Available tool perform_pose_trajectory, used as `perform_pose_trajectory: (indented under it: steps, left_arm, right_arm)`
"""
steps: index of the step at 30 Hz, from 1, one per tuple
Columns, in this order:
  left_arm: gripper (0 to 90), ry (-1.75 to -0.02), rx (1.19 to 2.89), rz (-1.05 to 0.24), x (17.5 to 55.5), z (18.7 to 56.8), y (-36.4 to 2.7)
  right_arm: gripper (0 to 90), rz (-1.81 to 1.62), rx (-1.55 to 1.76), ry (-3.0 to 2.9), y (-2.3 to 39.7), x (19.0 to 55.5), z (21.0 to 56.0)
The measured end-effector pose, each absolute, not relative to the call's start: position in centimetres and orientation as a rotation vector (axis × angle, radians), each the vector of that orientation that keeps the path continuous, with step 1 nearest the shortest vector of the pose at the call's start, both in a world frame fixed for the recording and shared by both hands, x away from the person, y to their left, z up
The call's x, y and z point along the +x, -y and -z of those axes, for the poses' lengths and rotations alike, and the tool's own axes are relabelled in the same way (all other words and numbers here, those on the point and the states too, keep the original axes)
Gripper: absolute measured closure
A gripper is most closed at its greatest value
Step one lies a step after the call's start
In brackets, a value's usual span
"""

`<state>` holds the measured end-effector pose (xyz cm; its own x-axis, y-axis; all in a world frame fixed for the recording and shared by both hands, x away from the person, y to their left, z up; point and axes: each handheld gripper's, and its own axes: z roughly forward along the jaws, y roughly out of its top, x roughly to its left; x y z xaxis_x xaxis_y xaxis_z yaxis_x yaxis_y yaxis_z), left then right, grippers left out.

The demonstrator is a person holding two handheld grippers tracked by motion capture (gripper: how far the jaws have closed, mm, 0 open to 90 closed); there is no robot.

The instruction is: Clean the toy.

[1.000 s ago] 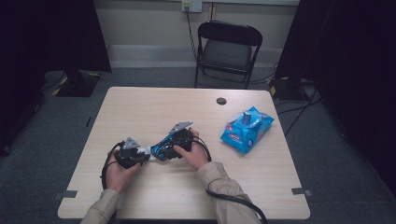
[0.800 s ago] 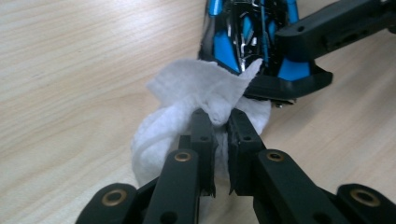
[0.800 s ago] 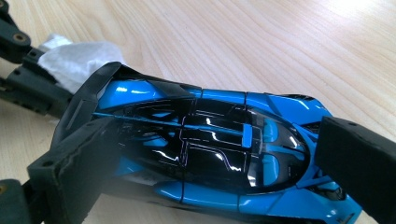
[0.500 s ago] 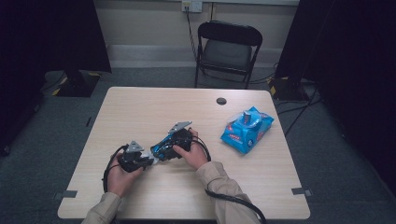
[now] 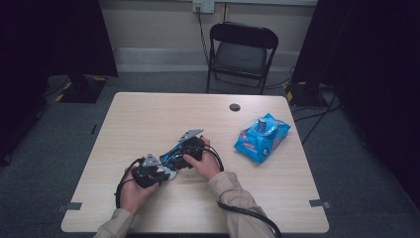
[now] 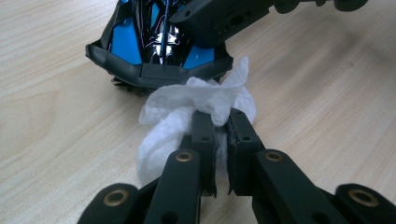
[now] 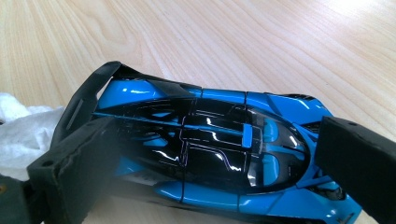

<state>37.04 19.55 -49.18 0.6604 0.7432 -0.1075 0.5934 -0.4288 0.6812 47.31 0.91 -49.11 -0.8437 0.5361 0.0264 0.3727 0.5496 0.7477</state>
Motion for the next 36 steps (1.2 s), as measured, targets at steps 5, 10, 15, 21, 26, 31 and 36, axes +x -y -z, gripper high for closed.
perform_pose_trajectory:
  steps: [5,10,15,21,26,31,36]
  left_arm:
    - [83.5,-1.009,2.185,-0.280,36.9,49.1,-19.1]
    - [83.5,-1.006,2.182,-0.270,36.9,49.1,-19.0]
    - [83.4,-0.976,2.192,-0.241,36.8,49.1,-18.5]
    - [83.4,-0.937,2.195,-0.209,36.5,48.5,-17.7]
    - [83.4,-0.912,2.180,-0.219,36.2,47.6,-17.4]
    - [83.3,-0.914,2.167,-0.221,36.3,47.2,-17.9]
    - [83.4,-0.937,2.134,-0.204,36.5,46.6,-18.7]
  right_arm:
    - [0.0,-1.172,0.768,-2.578,-0.9,47.3,49.1]
    - [0.0,-1.171,0.769,-2.579,-0.9,47.3,49.1]
    - [0.0,-1.169,0.769,-2.579,-1.0,47.3,49.1]
    - [0.0,-1.171,0.772,-2.578,-0.9,47.2,49.1]
    - [0.0,-1.171,0.771,-2.579,-0.9,47.2,49.1]
    - [0.0,-1.173,0.773,-2.577,-0.9,47.2,49.1]
    - [0.0,-1.172,0.772,-2.577,-0.9,47.2,49.1]
